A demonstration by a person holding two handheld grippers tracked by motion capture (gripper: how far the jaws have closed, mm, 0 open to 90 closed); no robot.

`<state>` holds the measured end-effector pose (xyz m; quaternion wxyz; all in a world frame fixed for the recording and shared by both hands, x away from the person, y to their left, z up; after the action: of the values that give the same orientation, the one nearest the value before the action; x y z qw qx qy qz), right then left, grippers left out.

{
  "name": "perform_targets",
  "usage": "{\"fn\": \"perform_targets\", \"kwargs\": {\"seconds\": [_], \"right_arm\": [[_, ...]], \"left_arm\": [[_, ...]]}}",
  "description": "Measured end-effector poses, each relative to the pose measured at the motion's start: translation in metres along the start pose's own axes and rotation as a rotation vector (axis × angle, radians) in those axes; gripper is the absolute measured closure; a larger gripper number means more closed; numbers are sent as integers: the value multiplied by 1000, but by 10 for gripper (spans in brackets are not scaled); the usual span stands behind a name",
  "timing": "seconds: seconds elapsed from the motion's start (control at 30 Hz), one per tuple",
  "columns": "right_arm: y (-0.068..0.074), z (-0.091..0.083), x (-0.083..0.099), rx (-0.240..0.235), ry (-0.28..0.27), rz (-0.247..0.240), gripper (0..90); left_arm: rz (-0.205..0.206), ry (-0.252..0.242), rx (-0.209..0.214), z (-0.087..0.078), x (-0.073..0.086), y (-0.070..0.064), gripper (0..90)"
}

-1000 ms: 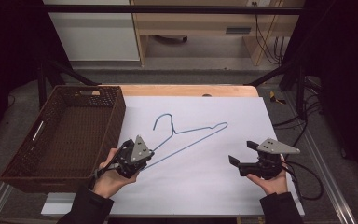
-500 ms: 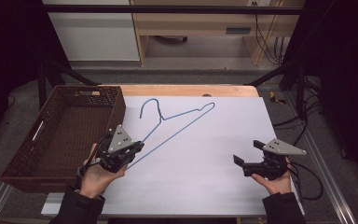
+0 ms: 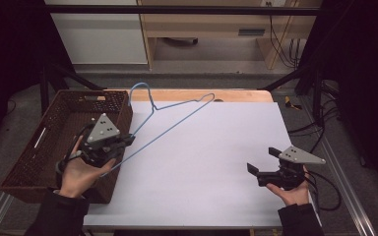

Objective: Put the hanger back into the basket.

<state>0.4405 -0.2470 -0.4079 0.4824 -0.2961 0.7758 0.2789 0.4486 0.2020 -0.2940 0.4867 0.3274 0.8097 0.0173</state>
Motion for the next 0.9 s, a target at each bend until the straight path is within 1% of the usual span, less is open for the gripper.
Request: {"fn": "perform_targets", "kwargs": {"seconds": [0.03,0.13,0.17,0.2,0.27,0.33,0.43,0.53,0.6,0.63,0.67,0.7,0.73,0.77,0.8,0.87,0.9], "right_arm": [[0,0,0,0,0,0,44],[0,-1,-1,-1,-4,-3,44],[0,-1,-1,0,-4,-3,44],[1,-1,-1,-1,-5,-2,44],[1,-1,-1,0,-5,-1,44],[1,-1,-1,-1,-4,-2,44],[1,-1,-1,-1,-4,-2,43],[1,-2,-1,-1,-5,-1,43],[1,-2,-2,-1,-6,-4,43],[1,-2,-2,-2,-8,-3,43],[1,-2,-2,-2,-8,-3,43],[1,-2,-2,-2,-7,-3,43],[1,-2,-2,-2,-6,-3,43],[1,-2,-2,-3,-5,-5,43],[1,-2,-2,-4,-5,-4,43],[1,-1,-2,-2,-3,-4,43],[1,-1,-2,-2,-1,-5,43]], "left_arm": [[-10,-2,-4,-2,-1,5,871],[-5,6,-21,-9,-2,20,871],[-17,3,-27,-10,-2,24,871],[-20,6,-32,-12,-2,27,871],[-39,2,-56,-17,-1,40,871],[-38,3,-60,-20,1,46,871],[-50,3,-68,-25,5,60,871],[-55,-2,-54,-31,9,74,871],[-54,11,-56,-34,12,83,870],[-70,1,-59,-36,14,86,871],[-59,10,-60,-38,15,91,871],[-69,6,-64,-39,17,94,871],[-67,9,-74,-40,18,97,871],[-55,18,-77,-41,20,101,871],[-74,11,-82,-42,22,103,871],[-63,30,-96,-42,28,112,871],[-83,26,-102,-41,30,114,871]]}}
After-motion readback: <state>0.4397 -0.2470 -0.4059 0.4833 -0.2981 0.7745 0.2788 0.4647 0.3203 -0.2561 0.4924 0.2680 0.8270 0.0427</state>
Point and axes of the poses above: each handheld gripper's, and its own axes: z roughly forward along the jaws, x roughly out of its underside, y roughly to its left, the point moved 3 cm from there along z, roughly forward along the jaws, and after that the axes turned 14 degrees about -x, right-handed, at the moved point
